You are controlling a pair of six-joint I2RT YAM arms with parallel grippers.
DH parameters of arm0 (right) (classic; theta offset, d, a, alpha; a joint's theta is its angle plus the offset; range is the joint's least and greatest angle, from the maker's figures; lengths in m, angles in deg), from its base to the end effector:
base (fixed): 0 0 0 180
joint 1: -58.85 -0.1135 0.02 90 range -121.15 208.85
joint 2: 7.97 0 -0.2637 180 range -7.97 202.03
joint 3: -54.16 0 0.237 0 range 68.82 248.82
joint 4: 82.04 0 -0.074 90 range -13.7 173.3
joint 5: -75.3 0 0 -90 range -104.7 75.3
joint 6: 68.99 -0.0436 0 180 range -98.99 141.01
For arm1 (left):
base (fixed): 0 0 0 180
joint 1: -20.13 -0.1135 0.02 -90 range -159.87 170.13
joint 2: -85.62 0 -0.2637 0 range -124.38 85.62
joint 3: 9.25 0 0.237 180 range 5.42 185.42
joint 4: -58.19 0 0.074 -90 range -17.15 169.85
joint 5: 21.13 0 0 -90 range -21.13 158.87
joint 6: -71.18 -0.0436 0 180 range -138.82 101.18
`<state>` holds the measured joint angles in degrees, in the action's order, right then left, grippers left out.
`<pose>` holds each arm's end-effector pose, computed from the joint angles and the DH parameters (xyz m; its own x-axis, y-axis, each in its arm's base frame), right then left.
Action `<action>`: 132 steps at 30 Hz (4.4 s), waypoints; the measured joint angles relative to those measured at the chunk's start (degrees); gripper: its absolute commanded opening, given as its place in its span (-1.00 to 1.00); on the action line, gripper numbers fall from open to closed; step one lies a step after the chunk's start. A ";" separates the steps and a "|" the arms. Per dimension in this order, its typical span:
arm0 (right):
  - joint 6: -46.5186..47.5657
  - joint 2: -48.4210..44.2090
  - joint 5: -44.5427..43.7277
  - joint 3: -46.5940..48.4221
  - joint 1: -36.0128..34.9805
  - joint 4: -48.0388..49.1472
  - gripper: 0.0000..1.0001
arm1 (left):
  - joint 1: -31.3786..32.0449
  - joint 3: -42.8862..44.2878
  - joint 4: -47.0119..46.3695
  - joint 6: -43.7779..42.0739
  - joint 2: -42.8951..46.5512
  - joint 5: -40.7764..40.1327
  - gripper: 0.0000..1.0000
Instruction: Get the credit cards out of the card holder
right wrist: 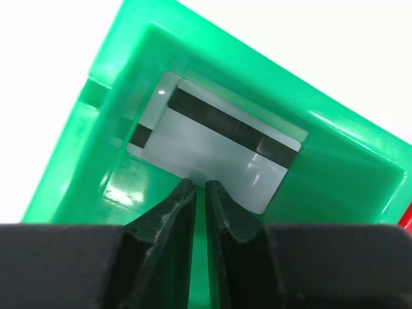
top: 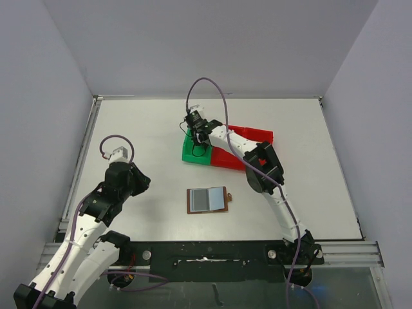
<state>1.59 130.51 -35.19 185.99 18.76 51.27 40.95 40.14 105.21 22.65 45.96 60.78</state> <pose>0.4087 0.3241 0.1687 -0.7262 -0.2042 -0.6565 -0.2141 0.9746 -0.0663 0.1366 -0.0454 0.2509 -0.5881 -0.4778 -0.6526 -0.1897 0.8658 -0.4630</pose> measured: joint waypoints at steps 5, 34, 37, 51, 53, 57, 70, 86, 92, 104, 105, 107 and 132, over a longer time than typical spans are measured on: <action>1.62 -3.08 3.78 -1.90 -0.61 1.25 -0.45 | 0.00 0.00 0.00 0.00 0.00 0.00 -0.72; -0.52 -13.03 12.46 -16.65 -2.34 3.54 -0.46 | 0.00 0.02 0.48 2.84 -1.95 3.72 -0.48; -0.52 -13.03 12.74 -16.68 -2.56 3.52 -0.47 | 0.00 0.02 0.48 2.86 -1.95 3.87 -0.48; -0.28 -14.47 14.10 -19.56 -4.63 3.48 -0.40 | 0.00 0.02 0.46 3.39 -0.46 4.96 -0.47; 0.22 -15.32 13.60 -19.47 -4.70 2.95 -0.37 | 0.00 0.02 0.46 3.41 -0.55 5.40 -0.46; 0.85 -19.89 11.13 -20.06 -5.35 1.75 -0.19 | 0.00 0.02 -0.20 4.07 -1.09 6.60 -0.42; -15.52 -47.58 2.69 -54.14 -17.97 13.42 0.14 | -0.04 -3.26 -6.99 7.52 -4.72 12.37 -0.23; -29.46 -39.52 -5.16 -53.55 -24.68 6.91 0.07 | -0.04 -4.22 -7.58 8.50 -3.39 12.68 -0.18; -30.12 -38.45 -3.50 -53.53 -23.23 7.21 0.00 | -0.04 -4.22 -7.58 8.50 -3.39 12.68 -0.18; -30.42 -35.93 0.17 -53.53 -21.05 8.28 -0.34 | -0.04 -4.22 -8.17 8.48 -4.98 13.14 -0.18; -30.45 -35.91 0.37 -53.59 -20.92 8.37 -0.37 | -0.04 -4.22 -8.31 8.48 -5.27 13.20 -0.18; -30.60 -35.91 1.11 -54.10 -20.41 9.09 -0.43 | -0.04 -4.22 -8.55 8.48 -5.75 13.40 -0.19; -34.75 -44.54 14.93 -71.54 -12.04 29.55 -0.26 | 4.76 -4.57 -15.32 8.52 -13.22 20.09 -0.29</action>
<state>-33.16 85.96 -20.27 114.45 6.71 80.82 45.72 35.57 89.89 31.17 32.74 80.86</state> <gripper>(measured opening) 0.253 0.359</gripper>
